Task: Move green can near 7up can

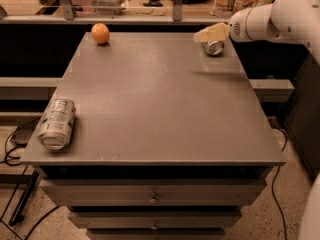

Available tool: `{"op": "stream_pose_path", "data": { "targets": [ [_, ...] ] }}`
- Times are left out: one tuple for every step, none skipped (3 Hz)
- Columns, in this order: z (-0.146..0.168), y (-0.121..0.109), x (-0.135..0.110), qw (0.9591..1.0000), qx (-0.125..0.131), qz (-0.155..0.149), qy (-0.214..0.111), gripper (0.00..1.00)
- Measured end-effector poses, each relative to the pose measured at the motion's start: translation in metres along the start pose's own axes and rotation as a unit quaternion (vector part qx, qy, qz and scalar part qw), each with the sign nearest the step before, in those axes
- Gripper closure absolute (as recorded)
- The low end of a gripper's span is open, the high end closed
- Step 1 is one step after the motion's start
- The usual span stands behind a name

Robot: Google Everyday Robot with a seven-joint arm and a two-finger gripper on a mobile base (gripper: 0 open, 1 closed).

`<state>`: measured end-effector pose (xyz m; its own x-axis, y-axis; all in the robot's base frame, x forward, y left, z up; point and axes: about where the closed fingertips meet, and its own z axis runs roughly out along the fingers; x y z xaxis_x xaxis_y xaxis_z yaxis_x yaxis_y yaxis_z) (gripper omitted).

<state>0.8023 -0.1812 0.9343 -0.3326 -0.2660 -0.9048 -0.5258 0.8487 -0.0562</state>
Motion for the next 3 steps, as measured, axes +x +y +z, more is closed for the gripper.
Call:
{"op": "stream_pose_path", "data": {
  "targets": [
    [0.033, -0.014, 0.012, 0.9997, 0.01, 0.02, 0.007, 0.0],
    [0.051, -0.021, 0.021, 0.9993, 0.014, 0.033, 0.014, 0.0],
    [0.069, -0.025, 0.033, 0.9984, 0.014, 0.048, 0.027, 0.0]
  ]
}}
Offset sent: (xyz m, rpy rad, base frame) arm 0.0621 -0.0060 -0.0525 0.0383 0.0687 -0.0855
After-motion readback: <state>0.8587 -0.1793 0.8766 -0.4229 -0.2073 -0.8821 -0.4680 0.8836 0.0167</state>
